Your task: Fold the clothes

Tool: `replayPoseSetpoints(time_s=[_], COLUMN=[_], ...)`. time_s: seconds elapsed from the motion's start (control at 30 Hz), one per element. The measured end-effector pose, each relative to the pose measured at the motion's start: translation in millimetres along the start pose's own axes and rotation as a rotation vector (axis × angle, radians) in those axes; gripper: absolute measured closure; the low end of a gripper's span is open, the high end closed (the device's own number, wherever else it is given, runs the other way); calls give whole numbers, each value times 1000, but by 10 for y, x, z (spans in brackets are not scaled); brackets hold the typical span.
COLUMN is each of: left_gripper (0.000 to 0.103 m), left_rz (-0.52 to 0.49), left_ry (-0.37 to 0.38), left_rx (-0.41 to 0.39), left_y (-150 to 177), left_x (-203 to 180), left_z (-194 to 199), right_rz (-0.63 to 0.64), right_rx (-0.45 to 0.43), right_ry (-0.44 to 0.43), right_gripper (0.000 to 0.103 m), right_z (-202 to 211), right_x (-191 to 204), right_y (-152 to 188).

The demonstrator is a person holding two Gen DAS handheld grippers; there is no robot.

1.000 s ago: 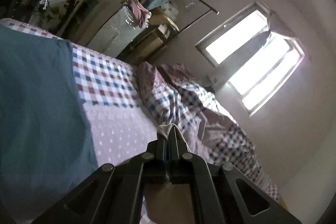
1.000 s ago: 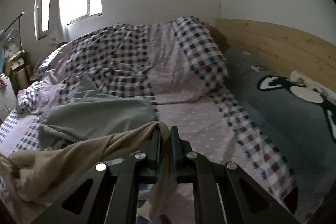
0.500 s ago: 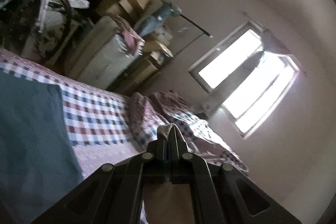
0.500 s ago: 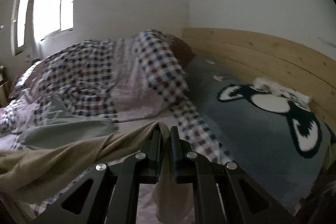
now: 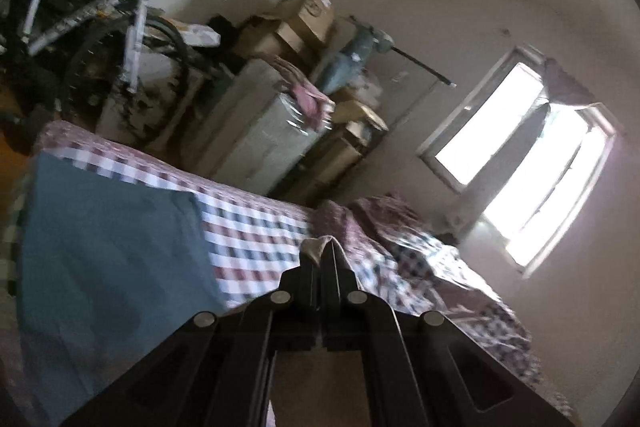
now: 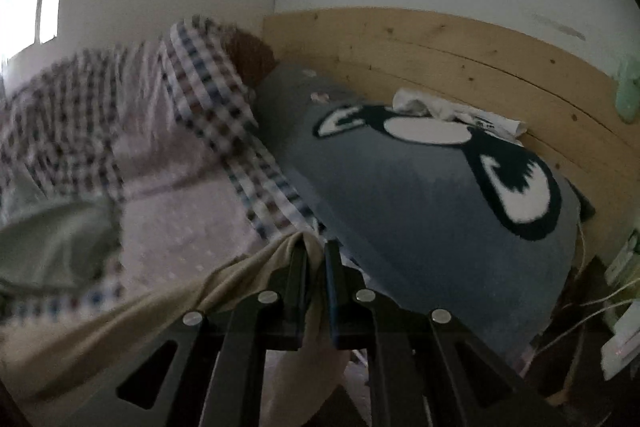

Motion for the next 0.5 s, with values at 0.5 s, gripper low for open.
replayPoseSetpoints(time_s=[0.5], left_gripper=[70], left_rz=[-208], left_ry=[-39], left_rx=[227], left_y=[1006], left_x=[156], left_z=[-144], right_rz=[161], right_rx=[127], right_ry=[-117], right_gripper=[65], right_z=[416], right_x=[472], right_y=[659])
Point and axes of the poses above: each gripper's, at about its wrist camera, not at the fingertips, and z roughly against the way its jaws point, x to its left, y to its underside, the point moved 10 cm from there along -z, roughly the way its jaws point, and after that the axes turned 12 degrees about -x, right-handed, at the moved point
